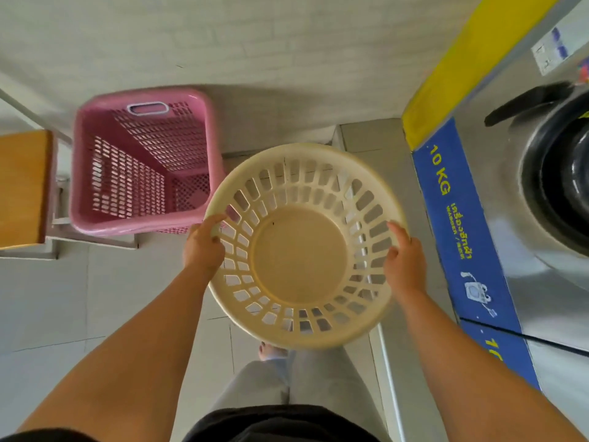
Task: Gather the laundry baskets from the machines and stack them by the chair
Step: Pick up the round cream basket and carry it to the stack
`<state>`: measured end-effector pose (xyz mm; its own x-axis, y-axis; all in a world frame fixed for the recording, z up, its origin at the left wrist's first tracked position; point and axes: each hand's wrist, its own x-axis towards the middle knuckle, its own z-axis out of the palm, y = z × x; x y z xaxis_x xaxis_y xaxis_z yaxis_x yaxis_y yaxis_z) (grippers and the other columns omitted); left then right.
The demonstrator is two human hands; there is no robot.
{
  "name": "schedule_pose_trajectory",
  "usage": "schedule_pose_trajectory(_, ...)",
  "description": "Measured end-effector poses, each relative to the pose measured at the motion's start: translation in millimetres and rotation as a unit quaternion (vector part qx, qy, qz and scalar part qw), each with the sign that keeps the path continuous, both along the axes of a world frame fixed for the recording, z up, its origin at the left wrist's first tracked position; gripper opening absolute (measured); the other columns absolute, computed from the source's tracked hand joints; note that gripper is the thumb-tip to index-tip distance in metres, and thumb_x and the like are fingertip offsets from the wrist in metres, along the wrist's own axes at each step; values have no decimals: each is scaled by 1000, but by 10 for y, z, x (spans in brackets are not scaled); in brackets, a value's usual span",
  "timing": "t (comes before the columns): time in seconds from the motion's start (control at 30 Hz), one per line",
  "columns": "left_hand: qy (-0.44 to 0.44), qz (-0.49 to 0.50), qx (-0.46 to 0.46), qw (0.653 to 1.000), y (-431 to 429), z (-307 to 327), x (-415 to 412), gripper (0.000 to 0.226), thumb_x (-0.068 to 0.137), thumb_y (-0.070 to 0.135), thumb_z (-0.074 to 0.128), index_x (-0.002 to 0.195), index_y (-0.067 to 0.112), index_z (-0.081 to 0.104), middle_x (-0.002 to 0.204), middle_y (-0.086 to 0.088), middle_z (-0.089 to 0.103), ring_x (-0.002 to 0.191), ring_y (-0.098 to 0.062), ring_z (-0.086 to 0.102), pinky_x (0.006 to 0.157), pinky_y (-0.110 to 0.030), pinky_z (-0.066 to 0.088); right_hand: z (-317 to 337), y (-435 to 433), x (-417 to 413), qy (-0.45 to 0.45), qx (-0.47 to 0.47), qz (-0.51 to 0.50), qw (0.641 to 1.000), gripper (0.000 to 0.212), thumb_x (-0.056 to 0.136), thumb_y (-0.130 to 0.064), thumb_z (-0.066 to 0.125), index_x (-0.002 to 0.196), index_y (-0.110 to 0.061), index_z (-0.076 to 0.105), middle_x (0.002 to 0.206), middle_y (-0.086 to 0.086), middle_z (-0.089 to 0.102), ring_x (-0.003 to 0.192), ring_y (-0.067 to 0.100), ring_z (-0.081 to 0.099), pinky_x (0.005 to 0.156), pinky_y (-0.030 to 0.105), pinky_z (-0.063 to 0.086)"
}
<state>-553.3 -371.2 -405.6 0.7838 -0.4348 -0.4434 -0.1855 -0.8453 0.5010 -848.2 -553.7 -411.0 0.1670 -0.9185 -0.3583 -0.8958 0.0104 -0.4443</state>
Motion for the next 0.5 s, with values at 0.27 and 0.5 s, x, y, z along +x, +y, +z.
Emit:
schedule_pose_trajectory(0.27,20,87,38,995,-1045,-497,401,63,80,-14,39,118,31,60,118,-10,52,61,-15,50,50,-24,40,-471,-1191,639,24,0,51,998,52,97,-8,41,140,-37,41,124,12,50,77,21,51,65,33,42)
schedule_pose_trajectory(0.5,71,133,55,987,-1755,-1266,871,63,76,-5,41,114,42,58,95,4,74,78,-21,70,57,-31,52,-1247,-1844,1175,11,-1,27,1000,53,97,-6,40,139,-37,43,120,11,50,76,19,51,63,31,41)
